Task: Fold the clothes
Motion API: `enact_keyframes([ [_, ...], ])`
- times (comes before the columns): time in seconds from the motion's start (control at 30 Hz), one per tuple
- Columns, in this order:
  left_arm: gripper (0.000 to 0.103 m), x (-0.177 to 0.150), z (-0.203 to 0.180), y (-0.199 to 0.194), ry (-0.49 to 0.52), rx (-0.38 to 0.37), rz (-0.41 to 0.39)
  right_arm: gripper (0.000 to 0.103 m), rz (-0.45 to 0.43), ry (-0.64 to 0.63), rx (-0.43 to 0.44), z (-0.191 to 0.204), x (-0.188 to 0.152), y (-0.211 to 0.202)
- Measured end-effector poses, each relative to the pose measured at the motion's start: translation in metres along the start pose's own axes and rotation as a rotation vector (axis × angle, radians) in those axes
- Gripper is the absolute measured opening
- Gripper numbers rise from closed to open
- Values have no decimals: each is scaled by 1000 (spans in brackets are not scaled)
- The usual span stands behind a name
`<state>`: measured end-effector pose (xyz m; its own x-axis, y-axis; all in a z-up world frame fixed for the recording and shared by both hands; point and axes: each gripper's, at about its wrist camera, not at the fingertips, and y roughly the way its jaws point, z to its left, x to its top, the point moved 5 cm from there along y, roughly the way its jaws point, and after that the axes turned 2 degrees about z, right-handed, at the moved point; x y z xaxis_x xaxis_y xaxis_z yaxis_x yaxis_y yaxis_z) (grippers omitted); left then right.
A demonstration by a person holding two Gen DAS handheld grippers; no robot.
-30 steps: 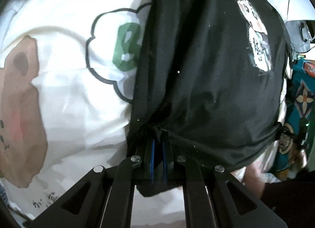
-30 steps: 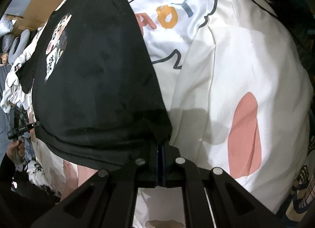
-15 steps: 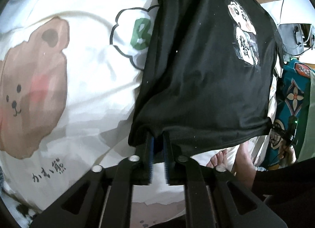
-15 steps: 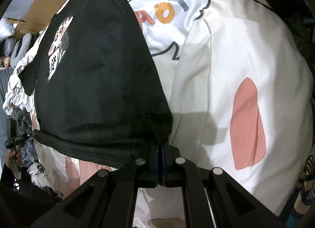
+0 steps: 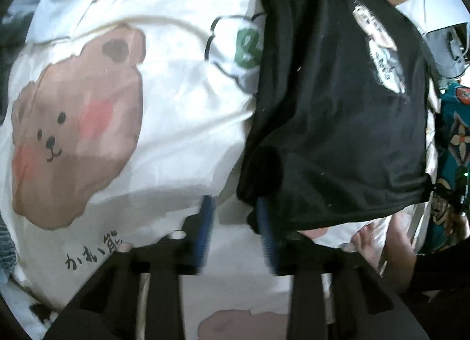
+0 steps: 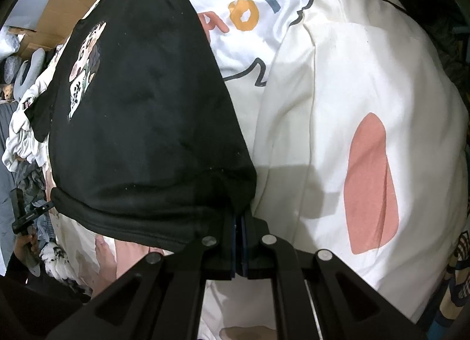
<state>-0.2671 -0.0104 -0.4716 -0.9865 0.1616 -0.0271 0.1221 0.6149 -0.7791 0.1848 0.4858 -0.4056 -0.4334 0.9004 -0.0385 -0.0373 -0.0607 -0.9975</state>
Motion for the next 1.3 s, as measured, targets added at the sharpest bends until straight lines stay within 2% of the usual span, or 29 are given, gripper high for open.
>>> enact_keyframes([
  [0.13, 28, -3, -7, 8, 9, -45, 18, 3, 5, 0, -5, 1, 0, 1],
  [0.27, 28, -3, -8, 9, 6, -54, 20, 3, 7, -1, -8, 3, 1, 0],
  [0.53, 28, -2, 0, -11, -8, -80, -15, 3, 8, 1, -16, 7, 4, 4],
  [0.73, 28, -9, -16, 14, 47, -64, 32, 3, 12, 3, -19, 9, 6, 6],
  [1.03, 27, -1, -13, 38, 45, -55, 46, 3, 31, 0, -30, 16, 7, 9],
  [1.07, 24, -1, -13, 38, 49, -58, 46, 3, 34, -2, -31, 17, 7, 10],
  [1.1, 12, -2, -14, 36, 55, -63, 46, 3, 36, -3, -31, 18, 8, 10],
  [1.3, 6, -17, -19, 13, 46, -79, 57, 3, 44, -15, -26, 29, 4, 0],
])
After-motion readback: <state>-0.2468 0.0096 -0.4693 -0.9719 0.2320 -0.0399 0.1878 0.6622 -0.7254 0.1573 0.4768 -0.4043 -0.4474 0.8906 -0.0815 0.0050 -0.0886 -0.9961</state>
